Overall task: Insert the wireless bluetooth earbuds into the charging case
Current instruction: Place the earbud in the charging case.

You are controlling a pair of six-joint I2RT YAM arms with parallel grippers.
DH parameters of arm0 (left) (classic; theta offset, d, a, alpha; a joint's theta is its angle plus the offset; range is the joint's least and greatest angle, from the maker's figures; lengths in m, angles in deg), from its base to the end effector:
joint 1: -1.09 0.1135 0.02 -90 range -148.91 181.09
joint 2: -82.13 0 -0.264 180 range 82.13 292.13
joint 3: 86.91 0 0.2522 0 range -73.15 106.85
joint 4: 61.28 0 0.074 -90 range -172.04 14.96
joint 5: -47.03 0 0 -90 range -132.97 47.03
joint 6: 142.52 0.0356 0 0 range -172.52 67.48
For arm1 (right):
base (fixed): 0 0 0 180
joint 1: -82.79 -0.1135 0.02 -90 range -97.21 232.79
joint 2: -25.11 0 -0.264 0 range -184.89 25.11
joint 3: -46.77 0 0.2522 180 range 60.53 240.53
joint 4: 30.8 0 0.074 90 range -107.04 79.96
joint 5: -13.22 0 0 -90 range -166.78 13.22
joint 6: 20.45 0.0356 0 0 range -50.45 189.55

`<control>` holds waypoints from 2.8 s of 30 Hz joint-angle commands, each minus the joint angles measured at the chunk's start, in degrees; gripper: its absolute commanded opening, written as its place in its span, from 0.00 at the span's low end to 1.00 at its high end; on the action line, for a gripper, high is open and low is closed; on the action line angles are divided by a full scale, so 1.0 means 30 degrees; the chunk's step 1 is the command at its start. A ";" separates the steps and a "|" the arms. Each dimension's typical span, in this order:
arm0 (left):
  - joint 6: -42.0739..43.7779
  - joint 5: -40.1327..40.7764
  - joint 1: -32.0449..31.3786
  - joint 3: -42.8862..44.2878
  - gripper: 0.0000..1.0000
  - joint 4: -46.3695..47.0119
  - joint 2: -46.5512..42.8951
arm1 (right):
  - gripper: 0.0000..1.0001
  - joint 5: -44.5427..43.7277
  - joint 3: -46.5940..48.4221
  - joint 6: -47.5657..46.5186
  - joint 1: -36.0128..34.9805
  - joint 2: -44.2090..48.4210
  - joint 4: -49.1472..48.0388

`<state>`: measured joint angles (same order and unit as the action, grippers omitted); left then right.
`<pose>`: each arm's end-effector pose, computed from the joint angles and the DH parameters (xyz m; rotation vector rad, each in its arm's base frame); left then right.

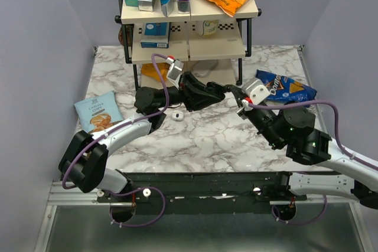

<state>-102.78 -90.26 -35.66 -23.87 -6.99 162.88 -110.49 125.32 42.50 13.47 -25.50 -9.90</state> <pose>0.2220 -0.1984 0.3558 0.7534 1.1055 -1.7013 0.0814 0.1596 0.4484 -0.7192 1.2832 0.1743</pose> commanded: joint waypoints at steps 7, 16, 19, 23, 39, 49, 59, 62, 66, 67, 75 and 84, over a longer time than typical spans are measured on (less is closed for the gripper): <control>-0.0063 -0.0527 0.0093 0.0596 0.00 -0.0477 0.0036 | 0.01 0.0486 -0.0475 -0.0242 -0.0478 -0.0386 -0.0386; -0.0004 -0.0497 0.0093 0.0625 0.00 -0.0594 -0.0110 | 0.01 0.0077 -0.1031 -0.0388 -0.0507 -0.0649 -0.0621; 0.0025 -0.0439 0.0093 0.0596 0.00 -0.0594 -0.0169 | 0.01 -0.0041 -0.1148 -0.0418 -0.0507 -0.0679 -0.0679; 0.0142 -0.0409 0.0122 0.0508 0.00 -0.0681 -0.0315 | 0.01 -0.0304 -0.1178 -0.0534 -0.0536 -0.0708 -0.0768; -0.0004 -0.0292 0.0239 0.0245 0.00 -0.0243 -0.0520 | 0.01 -0.1388 -0.1647 -0.1033 -0.0536 -0.0708 -0.1500; -0.0326 -0.0204 0.0268 -0.0136 0.00 0.0577 -0.0579 | 0.01 -0.1330 -0.1589 -0.0858 -0.0536 -0.1177 -0.1530; 0.0112 0.0351 0.0239 -0.0371 0.00 0.0813 -0.0696 | 0.01 -0.0364 -0.1177 -0.0418 -0.0565 -0.1295 -0.0329; 0.0201 0.0645 0.0268 -0.0400 0.00 0.1016 -0.0725 | 0.01 -0.0188 -0.1383 -0.0418 -0.0594 -0.1089 -0.0153; 0.0347 0.0850 0.0268 -0.0313 0.00 0.1047 -0.0667 | 0.01 -0.0159 -0.1325 -0.0301 -0.0624 -0.1089 0.0140; 0.0347 0.0908 0.0239 -0.0283 0.00 0.1047 -0.0667 | 0.01 -0.0129 -0.1325 -0.0300 -0.0624 -0.1118 0.0170; 0.0464 0.1026 0.0239 -0.0400 0.00 0.1076 -0.0725 | 0.35 -0.0392 -0.1149 -0.0242 -0.0624 -0.1148 0.0170; 0.0903 0.1260 0.0239 -0.1191 0.00 0.1076 -0.1105 | 0.56 -0.1213 -0.0212 0.0343 -0.0624 -0.0241 -0.0211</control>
<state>-101.78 -88.40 -35.07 -26.54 -7.60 161.81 -112.85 122.09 42.09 12.22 -28.41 -11.83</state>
